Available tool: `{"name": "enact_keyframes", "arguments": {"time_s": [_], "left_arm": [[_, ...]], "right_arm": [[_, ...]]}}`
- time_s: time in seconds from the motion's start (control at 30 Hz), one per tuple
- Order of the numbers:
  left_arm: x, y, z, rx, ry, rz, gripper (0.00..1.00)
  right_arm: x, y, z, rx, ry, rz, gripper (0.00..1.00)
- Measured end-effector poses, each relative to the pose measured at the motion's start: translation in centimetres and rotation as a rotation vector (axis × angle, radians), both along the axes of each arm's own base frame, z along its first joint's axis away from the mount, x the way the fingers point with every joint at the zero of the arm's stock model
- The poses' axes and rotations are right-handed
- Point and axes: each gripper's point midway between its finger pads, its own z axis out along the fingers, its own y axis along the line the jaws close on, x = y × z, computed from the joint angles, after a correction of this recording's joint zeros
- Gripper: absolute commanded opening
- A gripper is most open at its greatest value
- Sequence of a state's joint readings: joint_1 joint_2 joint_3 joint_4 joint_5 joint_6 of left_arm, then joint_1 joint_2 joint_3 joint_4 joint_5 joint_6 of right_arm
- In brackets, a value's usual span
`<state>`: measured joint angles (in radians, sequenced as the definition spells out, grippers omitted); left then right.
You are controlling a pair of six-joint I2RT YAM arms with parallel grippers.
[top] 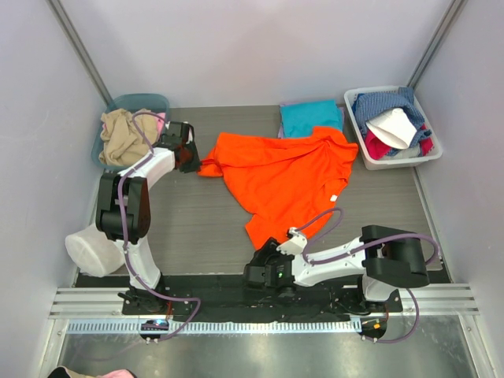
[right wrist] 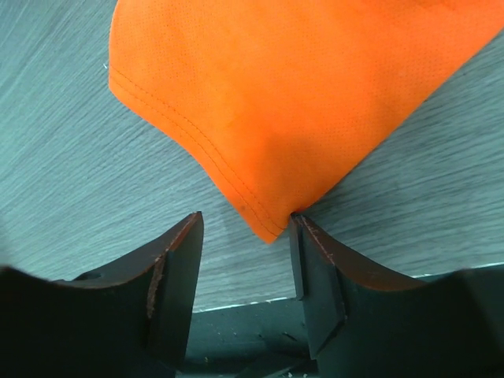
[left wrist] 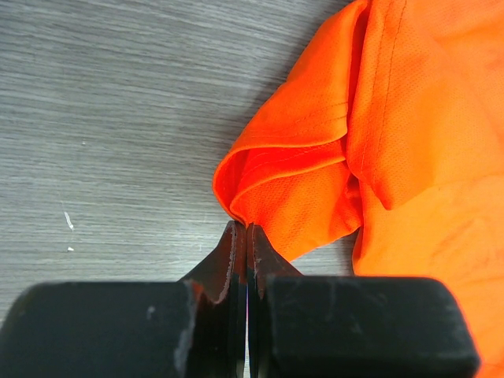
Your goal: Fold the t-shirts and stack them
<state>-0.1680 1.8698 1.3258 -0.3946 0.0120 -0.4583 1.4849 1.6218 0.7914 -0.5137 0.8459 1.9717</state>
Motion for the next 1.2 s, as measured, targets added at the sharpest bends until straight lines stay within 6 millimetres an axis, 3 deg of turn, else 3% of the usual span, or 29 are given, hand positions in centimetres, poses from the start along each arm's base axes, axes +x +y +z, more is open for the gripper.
{"name": "enact_keyframes", "arguments": {"time_s": [0.27, 0.37, 0.4, 0.47, 0.7, 0.83, 0.97, 1.1, 1.2], "left_arm": [[-0.1, 0.0, -0.2, 0.001, 0.005, 0.0, 0.0], [-0.2, 0.0, -0.2, 0.001, 0.005, 0.0, 0.0], [-0.2, 0.1, -0.2, 0.001, 0.006, 0.0, 0.0], [-0.2, 0.1, -0.2, 0.002, 0.006, 0.0, 0.0], [-0.2, 0.1, -0.2, 0.002, 0.006, 0.001, 0.0], [-0.5, 0.0, 0.2, -0.003, 0.001, 0.004, 0.0], [-1.3, 0.0, 2.9, -0.019, -0.033, 0.0, 0.0], [-2.7, 0.1, 8.5, -0.043, -0.133, -0.009, 0.0], [-5.3, 0.3, 13.2, -0.064, -0.223, -0.018, 0.0]], "right_arm": [[0.7, 0.3, -0.4, 0.029, -0.007, -0.025, 0.39], [1.0, 0.3, -0.5, 0.036, -0.007, -0.036, 0.27], [1.1, 0.3, -0.7, 0.04, -0.008, -0.042, 0.15], [1.2, 0.1, -0.9, 0.042, -0.002, -0.048, 0.01], [1.4, -0.2, -1.0, 0.053, -0.009, -0.061, 0.01], [0.9, -2.1, -0.3, -0.023, -0.007, -0.046, 0.01], [0.1, -3.7, 3.4, -0.088, -0.032, -0.012, 0.01], [-0.3, -3.9, 10.3, -0.062, -0.072, 0.019, 0.01], [0.0, -4.5, 15.4, -0.031, -0.105, 0.033, 0.01]]}}
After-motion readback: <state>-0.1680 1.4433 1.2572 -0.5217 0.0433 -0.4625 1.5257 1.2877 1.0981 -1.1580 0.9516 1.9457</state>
